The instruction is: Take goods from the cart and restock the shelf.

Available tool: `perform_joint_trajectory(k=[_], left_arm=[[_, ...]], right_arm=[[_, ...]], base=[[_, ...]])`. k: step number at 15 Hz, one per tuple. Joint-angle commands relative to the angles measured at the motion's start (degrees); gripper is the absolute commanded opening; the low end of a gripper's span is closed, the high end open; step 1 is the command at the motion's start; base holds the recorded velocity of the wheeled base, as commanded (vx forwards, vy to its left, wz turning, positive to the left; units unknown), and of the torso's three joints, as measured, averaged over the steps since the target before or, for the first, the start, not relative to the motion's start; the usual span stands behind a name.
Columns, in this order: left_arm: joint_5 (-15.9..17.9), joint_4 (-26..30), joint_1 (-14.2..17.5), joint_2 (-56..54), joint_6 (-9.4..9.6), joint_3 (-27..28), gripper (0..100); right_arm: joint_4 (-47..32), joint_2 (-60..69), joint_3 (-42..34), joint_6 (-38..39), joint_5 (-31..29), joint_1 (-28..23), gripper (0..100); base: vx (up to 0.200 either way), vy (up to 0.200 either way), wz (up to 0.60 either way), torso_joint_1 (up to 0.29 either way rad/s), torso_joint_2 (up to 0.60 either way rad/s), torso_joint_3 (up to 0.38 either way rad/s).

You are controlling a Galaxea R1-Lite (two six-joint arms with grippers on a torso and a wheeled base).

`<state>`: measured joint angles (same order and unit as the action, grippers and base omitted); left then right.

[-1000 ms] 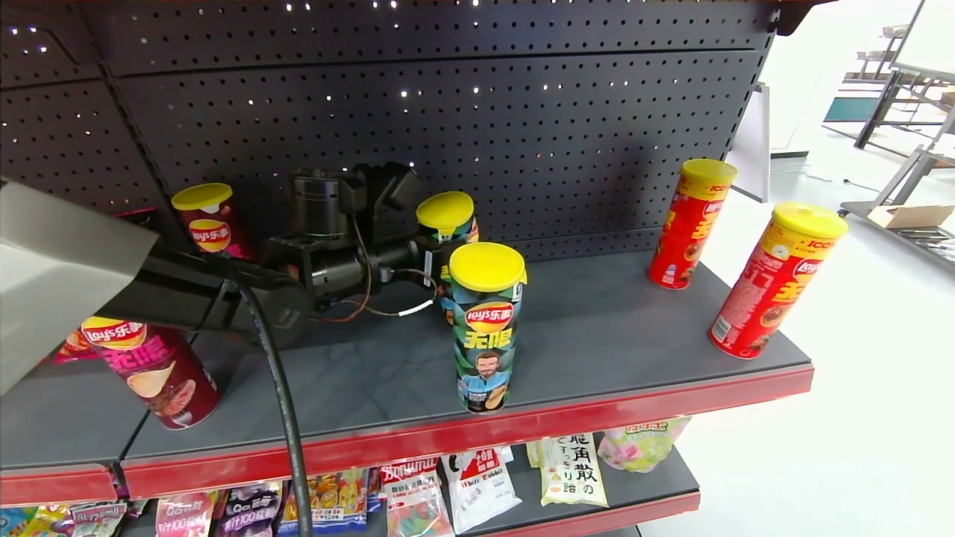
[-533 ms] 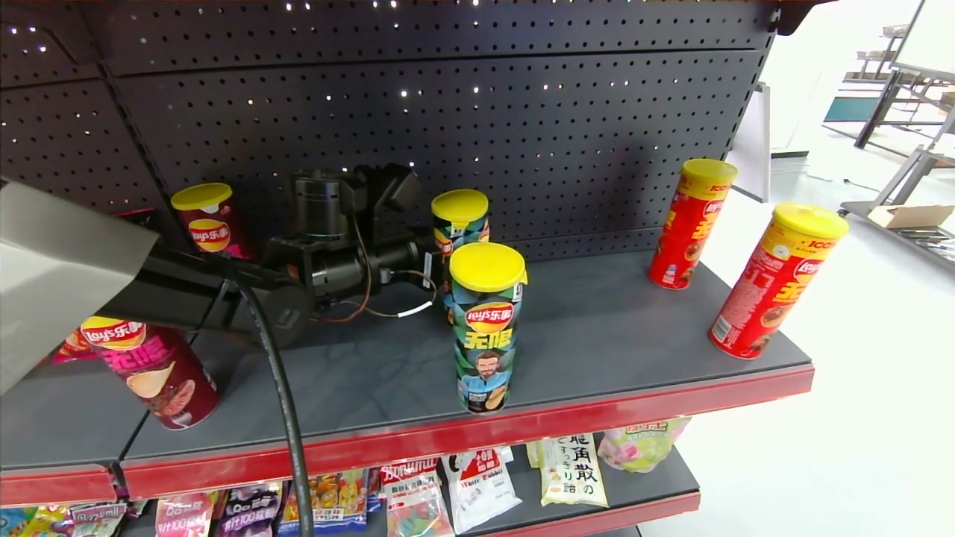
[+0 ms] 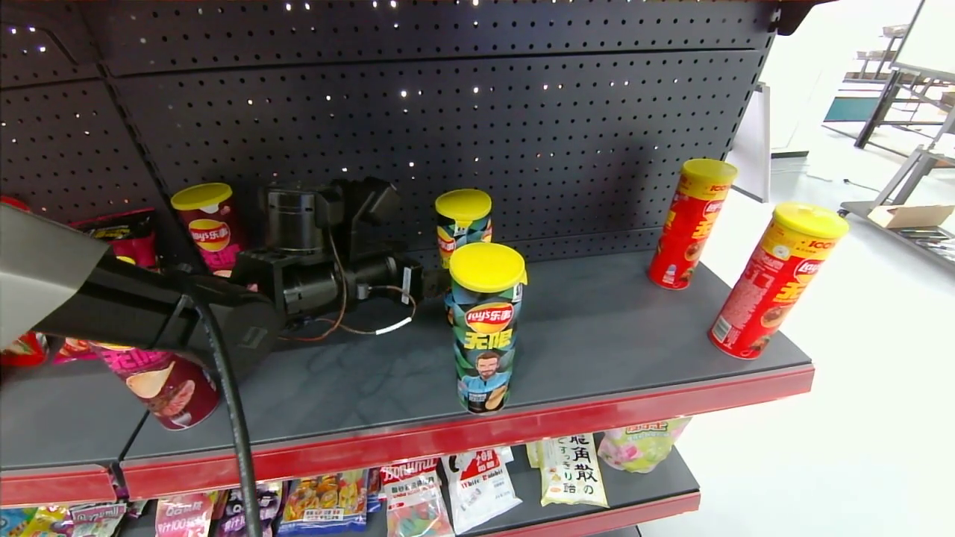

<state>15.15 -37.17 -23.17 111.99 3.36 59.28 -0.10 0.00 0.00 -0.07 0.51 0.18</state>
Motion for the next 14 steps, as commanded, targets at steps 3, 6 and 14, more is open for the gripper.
perform_joint_trajectory(k=[3, 6, 14], left_arm=[[-0.7, 1.1, 3.0, -17.4, 0.06, -20.3, 100], [-1.1, 6.6, 4.6, -35.6, -0.02, -32.6, 100], [1.1, 41.5, 12.4, -86.0, -3.72, -37.3, 100]], right_arm=[[0.0, -0.1, 0.0, 0.0, 0.0, 0.0, 100], [0.0, -0.1, 0.0, 0.0, 0.0, 0.0, 100], [0.0, -0.1, 0.0, 0.0, 0.0, 0.0, 100]], base=[[0.0, 0.0, 0.0, 0.0, 0.0, 0.0], [0.0, 0.0, 0.0, 0.0, 0.0, 0.0], [0.0, 0.0, 0.0, 0.0, 0.0, 0.0]])
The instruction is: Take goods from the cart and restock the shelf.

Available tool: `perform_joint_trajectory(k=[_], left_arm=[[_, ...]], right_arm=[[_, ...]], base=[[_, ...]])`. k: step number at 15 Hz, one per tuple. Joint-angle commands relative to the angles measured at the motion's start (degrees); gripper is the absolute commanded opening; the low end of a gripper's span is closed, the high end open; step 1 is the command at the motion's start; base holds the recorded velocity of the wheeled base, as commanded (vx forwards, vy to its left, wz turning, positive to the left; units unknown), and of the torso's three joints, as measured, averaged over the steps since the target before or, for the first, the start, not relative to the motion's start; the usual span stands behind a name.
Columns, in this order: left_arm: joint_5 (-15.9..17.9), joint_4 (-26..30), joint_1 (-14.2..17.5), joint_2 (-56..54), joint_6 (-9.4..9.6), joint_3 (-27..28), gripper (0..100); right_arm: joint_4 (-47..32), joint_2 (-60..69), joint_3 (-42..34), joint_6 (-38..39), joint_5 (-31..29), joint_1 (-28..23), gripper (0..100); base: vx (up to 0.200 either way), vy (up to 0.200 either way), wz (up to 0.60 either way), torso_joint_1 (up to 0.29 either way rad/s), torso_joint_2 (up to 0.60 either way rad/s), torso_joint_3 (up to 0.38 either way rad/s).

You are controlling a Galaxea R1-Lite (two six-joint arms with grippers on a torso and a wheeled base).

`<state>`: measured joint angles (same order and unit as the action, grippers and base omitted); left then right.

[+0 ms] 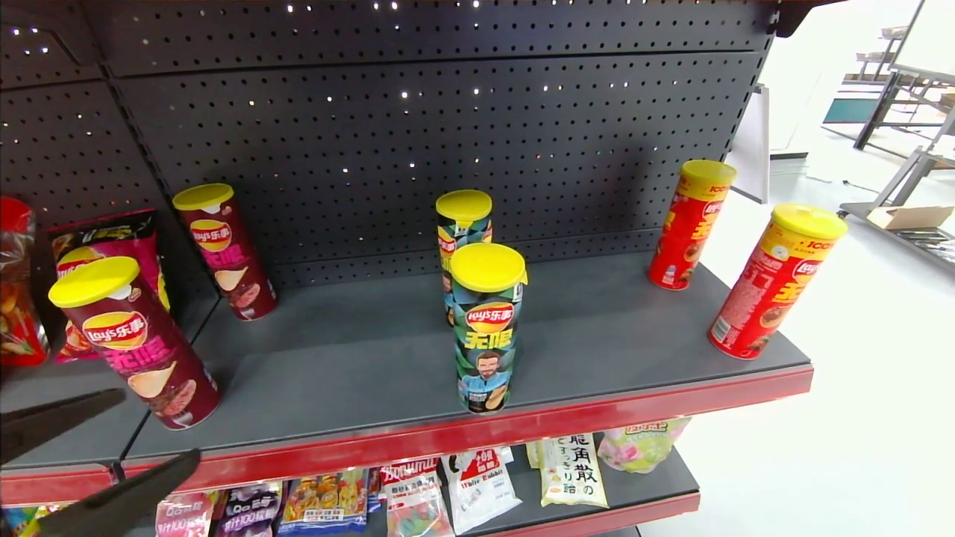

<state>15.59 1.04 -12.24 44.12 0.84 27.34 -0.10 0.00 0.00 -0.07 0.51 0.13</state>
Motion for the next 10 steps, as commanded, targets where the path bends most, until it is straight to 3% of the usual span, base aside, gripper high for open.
perform_joint_trajectory(k=[1, 8, 9, 10], left_arm=[[0.7, 3.4, 1.3, -22.4, -1.19, -7.7, 100], [0.3, 4.9, 1.4, -37.1, -0.84, -13.9, 100], [-1.4, 5.9, 1.6, -38.6, 0.04, -15.9, 100], [-6.4, 5.9, 1.6, -38.6, 0.39, -16.1, 100]], right_arm=[[0.0, -0.1, 0.0, 0.0, 0.0, 0.0, 100], [0.0, -0.1, 0.0, 0.0, 0.0, 0.0, 100], [0.0, -0.1, 0.0, 0.0, 0.0, 0.0, 100], [0.0, -0.1, 0.0, 0.0, 0.0, 0.0, 100]], base=[[0.0, 0.0, 0.0, 0.0, 0.0, 0.0], [0.0, 0.0, 0.0, 0.0, 0.0, 0.0], [0.0, 0.0, 0.0, 0.0, 0.0, 0.0], [0.0, 0.0, 0.0, 0.0, 0.0, 0.0]])
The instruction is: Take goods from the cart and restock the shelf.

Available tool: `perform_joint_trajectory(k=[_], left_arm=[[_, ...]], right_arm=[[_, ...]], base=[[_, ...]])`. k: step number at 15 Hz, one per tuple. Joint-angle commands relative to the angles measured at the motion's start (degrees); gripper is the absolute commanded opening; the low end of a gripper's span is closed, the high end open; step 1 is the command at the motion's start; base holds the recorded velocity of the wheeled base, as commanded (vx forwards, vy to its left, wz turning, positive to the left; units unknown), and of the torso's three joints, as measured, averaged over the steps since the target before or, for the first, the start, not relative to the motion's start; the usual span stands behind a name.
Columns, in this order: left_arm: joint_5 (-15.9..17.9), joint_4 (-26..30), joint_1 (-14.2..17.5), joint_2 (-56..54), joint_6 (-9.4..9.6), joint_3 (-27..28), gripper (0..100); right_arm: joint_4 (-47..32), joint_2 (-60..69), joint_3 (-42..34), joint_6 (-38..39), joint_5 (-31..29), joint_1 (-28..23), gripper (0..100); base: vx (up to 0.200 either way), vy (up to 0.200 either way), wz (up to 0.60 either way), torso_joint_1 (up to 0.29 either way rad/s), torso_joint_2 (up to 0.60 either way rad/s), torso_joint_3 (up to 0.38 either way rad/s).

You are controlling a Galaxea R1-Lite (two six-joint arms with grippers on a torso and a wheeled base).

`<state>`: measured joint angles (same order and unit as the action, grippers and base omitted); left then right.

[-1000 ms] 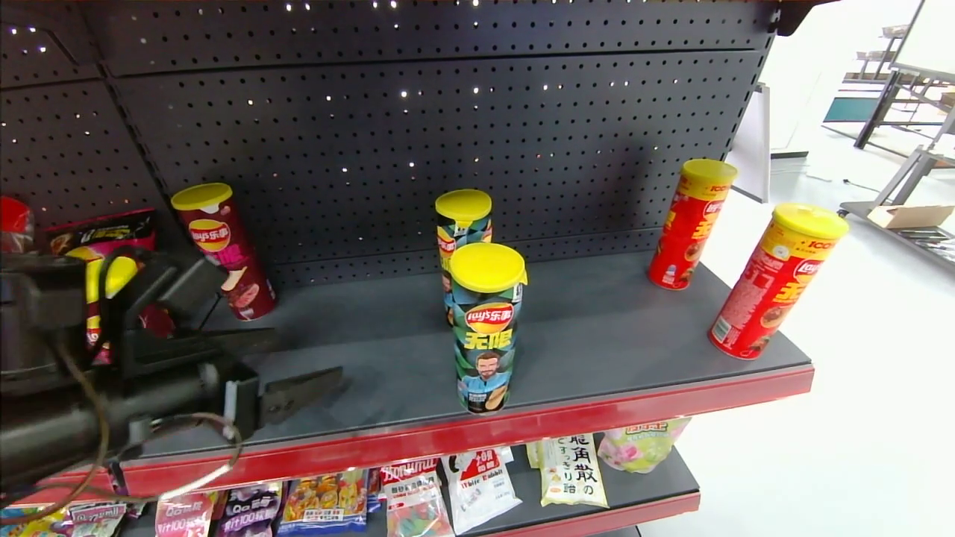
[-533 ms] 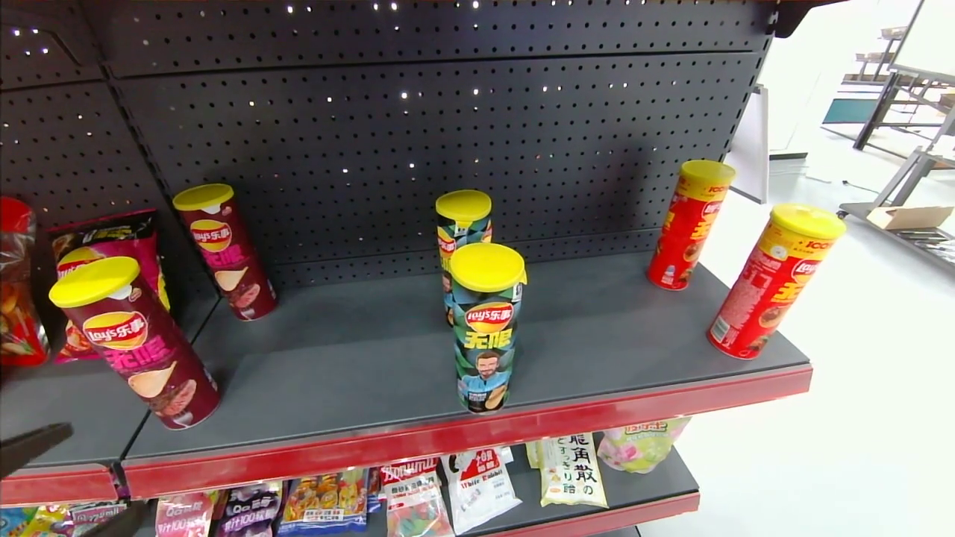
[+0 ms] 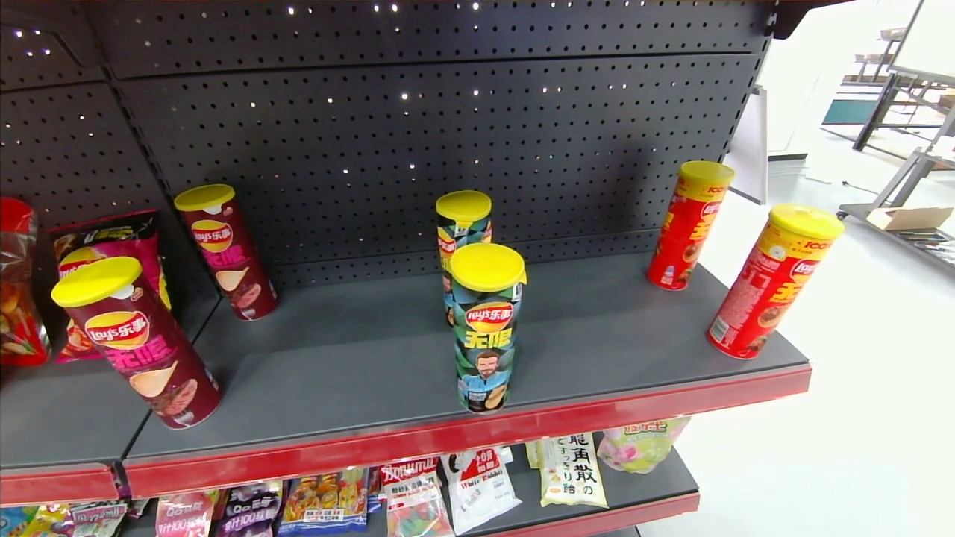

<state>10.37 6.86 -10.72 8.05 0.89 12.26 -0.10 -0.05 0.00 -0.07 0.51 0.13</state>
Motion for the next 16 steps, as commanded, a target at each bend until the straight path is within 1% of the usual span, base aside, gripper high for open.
perform_joint_trajectory(k=[1, 2, 4, 6, 7, 8, 9, 10, 13, 14, 15, 16], left_arm=[[-3.5, 0.2, 0.1, -2.5, 0.43, -1.0, 100], [-7.6, 0.2, 0.1, -2.5, 2.1, -1.6, 100], [-8.8, 0.2, 0.1, -2.5, 3.33, -2.1, 100], [-9.1, 0.2, 0.1, -2.5, 3.42, -1.9, 100], [-10.3, 0.2, 0.1, -2.5, 3.59, -1.4, 100], [-12.2, 0.3, 0.1, -2.6, 3.86, -1.1, 100], [-14.2, 0.3, 0.1, -2.6, 4.82, -1.1, 100], [-15.6, 0.2, 0.1, -2.6, 5.17, -1.0, 100], [-15.8, 0.0, 0.1, -2.6, 5.17, -1.0, 100], [-15.0, 0.0, 0.1, -2.5, 5.53, -1.0, 100], [-14.9, 0.0, 0.1, -2.6, 5.97, -1.0, 100], [-14.9, 0.0, 0.1, -2.5, 5.97, -1.1, 100]], right_arm=[[0.0, 0.0, 0.0, 0.0, 0.0, 0.0, 100], [0.0, 0.0, 0.0, 0.0, 0.0, 0.0, 100], [0.0, 0.0, 0.0, -0.4, 0.1, 0.0, 100], [0.0, 0.0, 0.0, -0.1, 0.1, 0.0, 100], [0.0, 0.0, 0.0, -0.1, 0.1, 0.0, 100], [0.0, 0.0, 0.0, 0.0, 0.1, 0.0, 100], [0.0, 0.0, 0.0, 0.0, 0.1, 0.0, 100], [0.0, 0.0, 0.0, 0.0, 0.0, 0.0, 100], [0.0, 0.0, 0.0, -0.3, 0.0, 0.0, 100], [0.0, 0.0, 0.0, -0.1, 0.0, 0.0, 100], [0.0, 0.0, 0.0, -0.3, 0.0, 0.0, 100], [0.0, 0.0, 0.0, -0.3, 0.0, 0.0, 100]], base=[[0.0, 0.0, 0.0, 0.0, 0.0, 0.0], [0.0, 0.0, 0.0, 0.0, 0.0, 0.0], [0.0, 0.0, 0.0, 0.0, 0.0, 0.0], [0.0, 0.0, 0.0, 0.0, 0.0, 0.0], [0.0, 0.0, 0.0, 0.0, 0.0, 0.0], [0.0, 0.0, 0.0, 0.0, 0.0, 0.0], [0.0, 0.0, 0.0, 0.0, 0.0, 0.0], [0.0, 0.0, 0.0, 0.0, 0.0, 0.0], [0.0, 0.0, 0.0, 0.0, 0.0, 0.0], [0.0, 0.0, 0.0, 0.0, 0.0, 0.0], [0.0, 0.0, 0.6, 0.002, 0.01, 0.002], [0.0, 0.0, 0.6, -0.002, 0.01, 0.002]])
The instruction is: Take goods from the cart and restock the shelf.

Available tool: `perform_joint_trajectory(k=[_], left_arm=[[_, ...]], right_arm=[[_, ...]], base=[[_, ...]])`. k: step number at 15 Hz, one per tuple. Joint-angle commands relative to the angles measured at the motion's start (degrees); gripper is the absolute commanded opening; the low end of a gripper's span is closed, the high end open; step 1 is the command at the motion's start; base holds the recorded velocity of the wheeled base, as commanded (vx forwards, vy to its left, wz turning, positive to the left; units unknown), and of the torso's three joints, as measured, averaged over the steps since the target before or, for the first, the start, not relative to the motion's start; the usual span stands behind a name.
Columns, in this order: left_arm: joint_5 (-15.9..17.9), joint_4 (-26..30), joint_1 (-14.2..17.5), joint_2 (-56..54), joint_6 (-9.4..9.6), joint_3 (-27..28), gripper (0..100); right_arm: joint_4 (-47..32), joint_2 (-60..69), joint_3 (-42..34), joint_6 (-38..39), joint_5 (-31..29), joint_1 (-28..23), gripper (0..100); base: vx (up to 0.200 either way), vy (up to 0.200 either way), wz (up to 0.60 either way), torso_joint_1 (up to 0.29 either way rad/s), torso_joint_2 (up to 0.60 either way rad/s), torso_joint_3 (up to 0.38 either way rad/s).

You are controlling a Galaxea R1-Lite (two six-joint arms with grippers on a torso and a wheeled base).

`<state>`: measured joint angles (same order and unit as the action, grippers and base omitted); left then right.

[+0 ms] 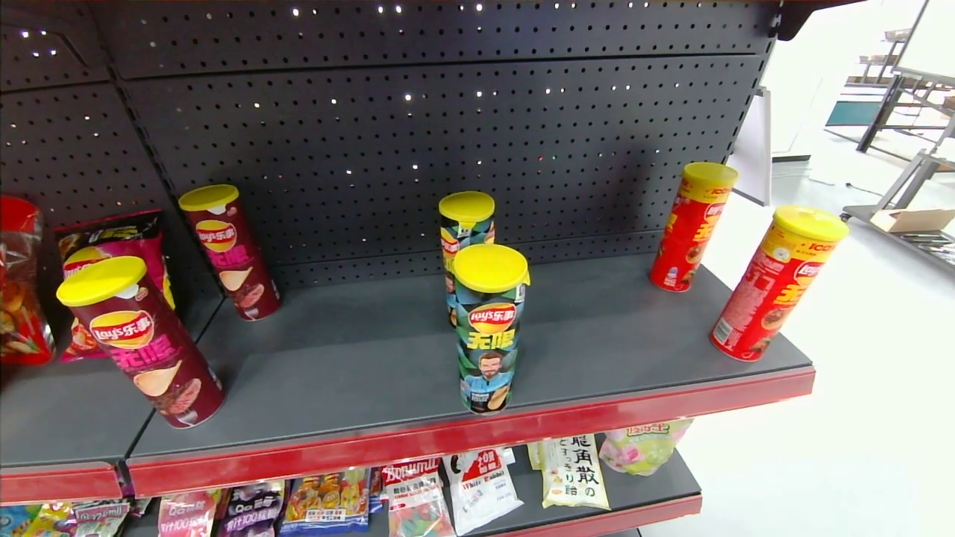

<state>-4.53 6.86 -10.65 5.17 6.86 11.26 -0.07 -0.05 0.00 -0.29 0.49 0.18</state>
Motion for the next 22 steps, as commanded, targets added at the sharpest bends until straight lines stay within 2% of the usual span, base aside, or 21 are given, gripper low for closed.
perform_joint_trajectory(k=[1, 4, 6, 8, 10, 12, 13, 15, 16, 19, 20, 21, 22], left_arm=[[0.0, 0.0, 0.0, 0.4, -0.01, 0.0, 100], [0.0, 0.0, 0.0, 0.4, -0.36, 0.0, 100], [-0.4, 0.0, 0.0, 0.4, -0.54, -0.3, 100], [0.1, 0.0, 0.0, 0.4, -2.21, -2.7, 100], [1.0, -0.7, 0.0, 0.4, -5.11, -6.0, 100], [0.6, -4.1, 0.0, 0.4, -5.28, -8.9, 100], [-0.7, -4.9, 0.5, 1.0, -5.63, -9.2, 100], [-5.6, -5.1, 5.0, 4.1, -7.48, -9.2, 100], [-5.2, -5.2, 8.3, 3.8, -7.92, -9.3, 100], [-2.3, -7.4, 8.5, -1.7, -8.36, -10.4, 100], [-1.2, -10.8, 8.5, -1.7, -11.43, -11.3, 100], [1.7, -10.4, 8.5, -1.7, -13.37, -11.3, 100], [2.3, -10.4, 8.5, -1.6, -13.46, -11.3, 100]], right_arm=[[0.0, 0.0, 0.0, 0.0, 0.0, 0.0, 100], [0.0, 0.0, 0.0, 0.0, 0.0, 0.0, 100], [0.0, 0.0, 0.0, 0.1, 0.0, 0.0, 100], [0.0, 0.0, 0.0, -0.1, 0.1, 0.0, 100], [0.0, 0.0, 0.0, 0.1, 0.0, 0.0, 100], [0.0, 0.0, 0.0, 0.3, 0.0, 0.0, 100], [0.0, 0.0, 0.0, 0.2, 0.0, 0.0, 100], [0.0, 0.0, 0.0, 0.1, 0.1, 0.0, 100], [0.0, 0.0, 0.0, 0.1, 0.1, 0.0, 100], [0.0, 0.0, 0.0, 0.0, 0.2, 0.0, 100], [0.0, 0.0, 0.0, -0.1, 0.2, 0.0, 100], [0.0, 0.0, 0.0, -0.2, 0.4, 0.0, 100], [0.0, 0.0, 0.0, -0.2, 0.5, 0.0, 100]], base=[[0.0, 0.0, 0.6, 0.002, -0.01, 0.002], [0.0, 0.0, 0.6, 0.006, 0.01, 0.002], [0.0, 0.0, 0.0, 0.0, 0.0, 0.0], [0.0, 0.0, 0.0, 0.0, 0.0, 0.0], [0.0, 0.0, 0.0, 0.0, 0.0, 0.0], [0.0, 0.0, 0.0, 0.0, 0.0, 0.0], [0.0, 0.0, 0.0, 0.0, 0.0, 0.0], [0.0, 0.0, 0.0, 0.0, 0.0, 0.0], [0.0, 0.0, 0.0, 0.0, 0.0, 0.0], [0.0, 0.0, 0.0, 0.0, 0.0, 0.0], [0.0, 0.0, 0.0, 0.0, 0.0, 0.0], [0.0, 0.0, 0.0, 0.0, 0.0, 0.0], [0.0, 0.0, 0.0, 0.0, 0.0, 0.0]])
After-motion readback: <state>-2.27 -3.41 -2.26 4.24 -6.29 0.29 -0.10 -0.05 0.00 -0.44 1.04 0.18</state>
